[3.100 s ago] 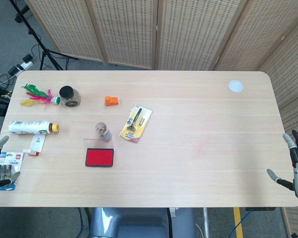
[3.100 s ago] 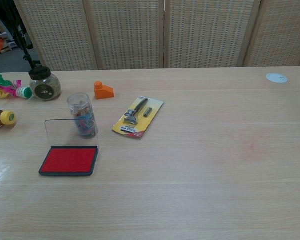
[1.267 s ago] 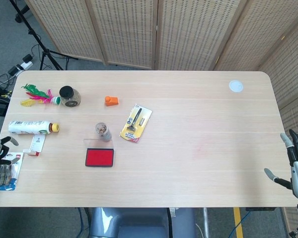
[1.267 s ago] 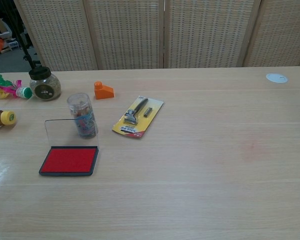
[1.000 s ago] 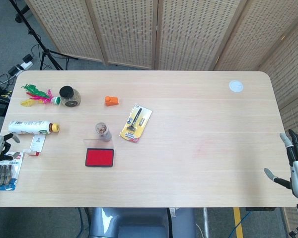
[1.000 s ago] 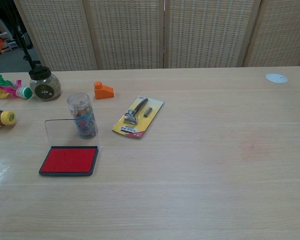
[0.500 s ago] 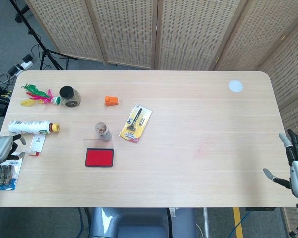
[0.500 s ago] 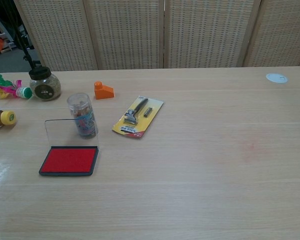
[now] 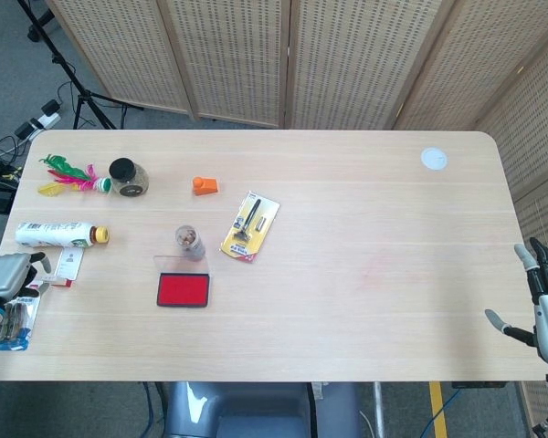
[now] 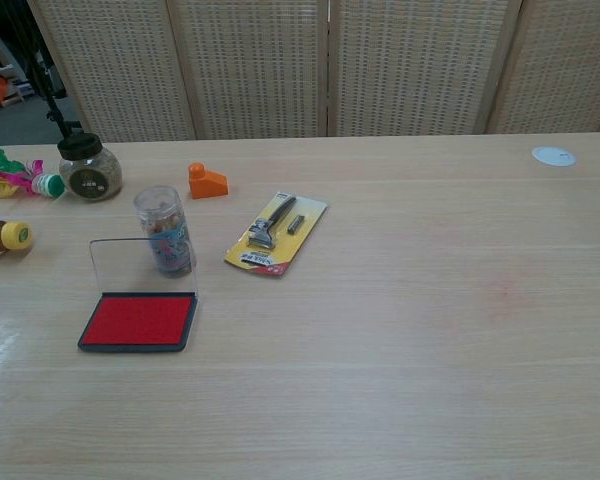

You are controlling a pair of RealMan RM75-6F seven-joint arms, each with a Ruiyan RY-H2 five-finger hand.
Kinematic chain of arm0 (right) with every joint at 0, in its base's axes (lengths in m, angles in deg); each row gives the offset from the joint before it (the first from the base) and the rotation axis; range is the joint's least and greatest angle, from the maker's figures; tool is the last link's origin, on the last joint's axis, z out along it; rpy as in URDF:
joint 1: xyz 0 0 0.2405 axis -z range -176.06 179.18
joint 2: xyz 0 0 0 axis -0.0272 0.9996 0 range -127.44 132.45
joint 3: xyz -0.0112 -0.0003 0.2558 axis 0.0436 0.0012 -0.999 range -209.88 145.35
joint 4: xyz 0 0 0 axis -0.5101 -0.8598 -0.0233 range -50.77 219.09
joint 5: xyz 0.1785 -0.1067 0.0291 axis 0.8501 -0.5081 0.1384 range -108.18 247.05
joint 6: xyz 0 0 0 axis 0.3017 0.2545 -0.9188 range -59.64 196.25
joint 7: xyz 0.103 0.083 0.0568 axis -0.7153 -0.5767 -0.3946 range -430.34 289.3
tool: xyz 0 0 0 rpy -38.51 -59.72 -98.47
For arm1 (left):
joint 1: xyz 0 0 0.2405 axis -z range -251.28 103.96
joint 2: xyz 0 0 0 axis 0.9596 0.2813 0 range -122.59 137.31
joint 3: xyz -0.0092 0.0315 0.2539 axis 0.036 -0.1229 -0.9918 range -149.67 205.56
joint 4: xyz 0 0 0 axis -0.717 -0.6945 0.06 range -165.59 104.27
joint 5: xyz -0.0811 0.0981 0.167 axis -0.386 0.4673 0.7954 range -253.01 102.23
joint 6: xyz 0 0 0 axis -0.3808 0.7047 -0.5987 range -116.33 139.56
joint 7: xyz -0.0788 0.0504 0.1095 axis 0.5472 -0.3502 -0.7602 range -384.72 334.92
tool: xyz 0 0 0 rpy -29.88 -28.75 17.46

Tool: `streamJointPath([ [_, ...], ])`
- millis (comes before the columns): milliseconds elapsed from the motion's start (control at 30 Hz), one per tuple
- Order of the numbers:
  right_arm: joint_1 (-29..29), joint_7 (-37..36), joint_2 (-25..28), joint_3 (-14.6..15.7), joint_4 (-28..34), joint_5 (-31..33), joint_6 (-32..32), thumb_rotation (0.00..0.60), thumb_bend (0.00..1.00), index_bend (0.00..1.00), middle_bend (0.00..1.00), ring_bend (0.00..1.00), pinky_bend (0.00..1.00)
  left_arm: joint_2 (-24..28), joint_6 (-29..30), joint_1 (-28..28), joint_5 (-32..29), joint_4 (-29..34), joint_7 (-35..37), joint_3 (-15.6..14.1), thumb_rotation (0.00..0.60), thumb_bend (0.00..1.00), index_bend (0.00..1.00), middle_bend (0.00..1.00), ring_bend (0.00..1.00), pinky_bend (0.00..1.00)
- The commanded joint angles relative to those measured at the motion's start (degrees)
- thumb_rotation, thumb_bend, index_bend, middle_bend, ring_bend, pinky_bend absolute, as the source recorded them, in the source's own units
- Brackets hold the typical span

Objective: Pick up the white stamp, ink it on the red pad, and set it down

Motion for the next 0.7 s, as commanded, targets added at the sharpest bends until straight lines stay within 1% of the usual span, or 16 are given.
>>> streamJointPath([
  [33,-0.02,-0.18,0.06,0.00,0.01,0.01,-0.06,0.600,0.00,0.00,0.00,0.00,0.00,-0.08,-0.31,0.01,-0.22,-0.06,-0.52,0.01,0.600,0.29,0.55,1.00,1.00,1.00],
  [367,0.01,-0.70,0.27,-0.03,0.07,0.08,-0.06,0.600,0.00,0.00,0.00,0.00,0.00,-0.14,-1.46,0.29,-0.78,0.21,-1.71,0.01,0.600,0.32,0.56,1.00,1.00,1.00],
  [700,0.07,-1.42,0.57,-0.03,0.07,0.12,-0.06,0.600,0.00,0.00,0.00,0.00,0.00,-0.38,-1.05,0.41,-0.86,0.41,-2.50,0.06,0.600,0.32,0.58,1.00,1.00,1.00],
])
